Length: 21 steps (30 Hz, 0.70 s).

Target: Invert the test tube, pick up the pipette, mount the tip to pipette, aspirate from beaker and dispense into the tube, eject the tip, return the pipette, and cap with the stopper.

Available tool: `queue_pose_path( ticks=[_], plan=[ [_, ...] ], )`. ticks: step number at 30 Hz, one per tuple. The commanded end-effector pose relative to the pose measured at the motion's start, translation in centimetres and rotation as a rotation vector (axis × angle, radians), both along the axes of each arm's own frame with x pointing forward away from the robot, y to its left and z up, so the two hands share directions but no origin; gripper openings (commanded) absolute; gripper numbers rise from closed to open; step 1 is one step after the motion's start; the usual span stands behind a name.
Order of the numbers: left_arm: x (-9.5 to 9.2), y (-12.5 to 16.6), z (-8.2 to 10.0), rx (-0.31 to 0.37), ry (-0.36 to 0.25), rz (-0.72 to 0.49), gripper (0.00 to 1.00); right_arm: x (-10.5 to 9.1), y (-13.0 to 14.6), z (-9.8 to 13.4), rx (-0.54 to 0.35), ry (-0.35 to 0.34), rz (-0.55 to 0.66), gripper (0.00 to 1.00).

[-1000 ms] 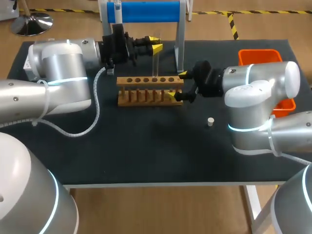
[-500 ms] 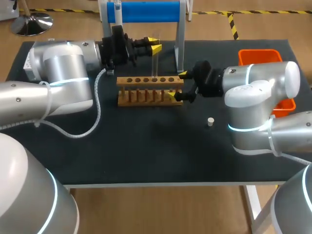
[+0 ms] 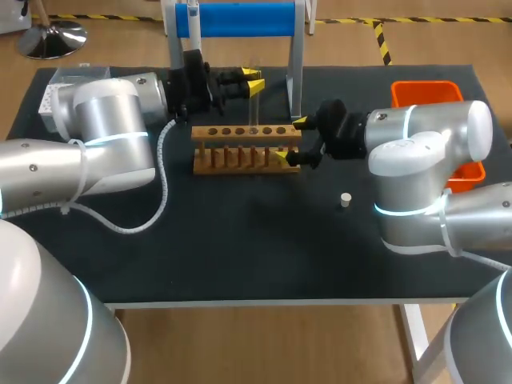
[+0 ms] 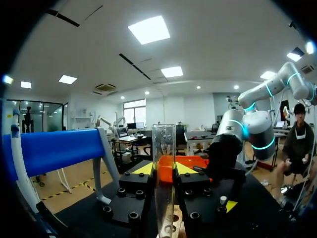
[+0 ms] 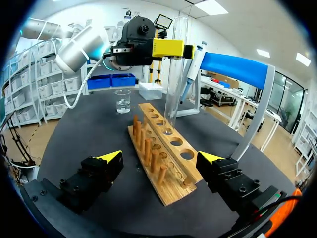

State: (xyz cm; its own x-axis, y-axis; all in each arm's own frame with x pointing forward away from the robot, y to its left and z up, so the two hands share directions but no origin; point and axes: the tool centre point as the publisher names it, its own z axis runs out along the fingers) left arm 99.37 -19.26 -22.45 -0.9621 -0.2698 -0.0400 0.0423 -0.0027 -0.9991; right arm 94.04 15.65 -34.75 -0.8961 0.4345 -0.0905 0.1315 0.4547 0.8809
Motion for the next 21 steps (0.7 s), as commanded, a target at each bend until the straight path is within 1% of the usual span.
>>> queue_pose_path(
  ticks=[1, 21],
  plan=[
    [0.1, -0.1, -0.4, -0.002, 0.002, 0.005, 0.00, -0.1, -0.1, -0.1, 0.002, -0.001, 0.000, 1.00],
    [0.3, 0.0, -1.9, -0.010, 0.025, 0.030, 0.00, -0.1, -0.1, -0.1, 0.002, -0.001, 0.000, 1.00]
  ],
)
